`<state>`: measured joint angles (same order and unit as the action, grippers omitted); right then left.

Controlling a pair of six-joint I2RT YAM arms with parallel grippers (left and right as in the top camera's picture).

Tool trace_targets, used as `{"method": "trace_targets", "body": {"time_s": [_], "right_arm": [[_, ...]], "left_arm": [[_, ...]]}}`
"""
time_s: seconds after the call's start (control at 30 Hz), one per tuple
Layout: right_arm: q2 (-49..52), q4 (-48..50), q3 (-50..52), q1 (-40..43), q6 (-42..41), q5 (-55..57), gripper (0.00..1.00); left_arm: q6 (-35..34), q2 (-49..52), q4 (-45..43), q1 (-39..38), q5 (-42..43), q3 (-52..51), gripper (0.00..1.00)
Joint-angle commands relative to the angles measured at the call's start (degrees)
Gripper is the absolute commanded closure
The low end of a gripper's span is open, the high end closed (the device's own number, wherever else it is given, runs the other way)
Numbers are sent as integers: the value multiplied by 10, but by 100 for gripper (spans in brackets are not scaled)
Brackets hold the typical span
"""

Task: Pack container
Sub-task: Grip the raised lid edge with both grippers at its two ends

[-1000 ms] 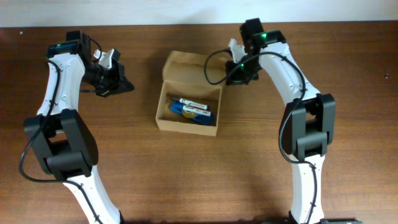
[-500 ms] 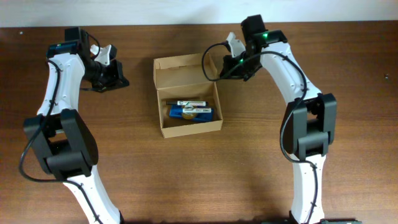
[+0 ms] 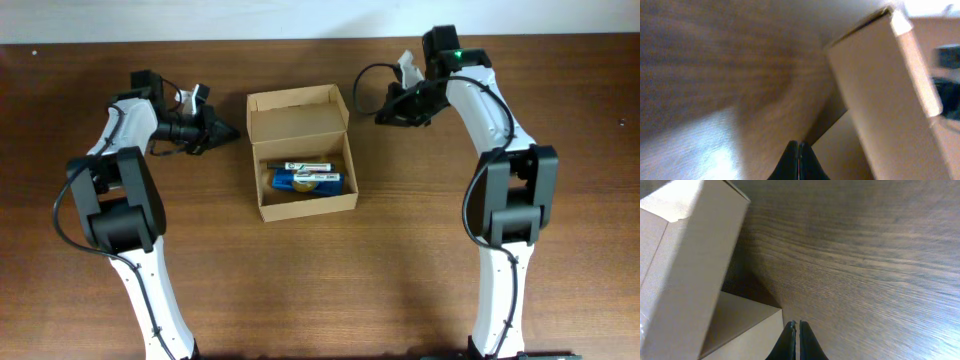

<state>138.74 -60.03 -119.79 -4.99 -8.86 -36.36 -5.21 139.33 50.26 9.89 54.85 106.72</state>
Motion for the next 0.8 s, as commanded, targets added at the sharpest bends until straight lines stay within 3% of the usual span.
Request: {"method": "trace_targets", "body": {"time_s": [0.0,0.3,0.77], "right_arm": [[42,-3,-3,-1,-13,-103,96],[72,10,-3,-3,-13,-146,96],[72,19,-4,-3,-13,-147,96]], "left_arm": [[-49,7,-26,-5,67,0,98],[-145,14,-113,-21,73,0,99],[-163,42,-121,-26,59,0,99]]}}
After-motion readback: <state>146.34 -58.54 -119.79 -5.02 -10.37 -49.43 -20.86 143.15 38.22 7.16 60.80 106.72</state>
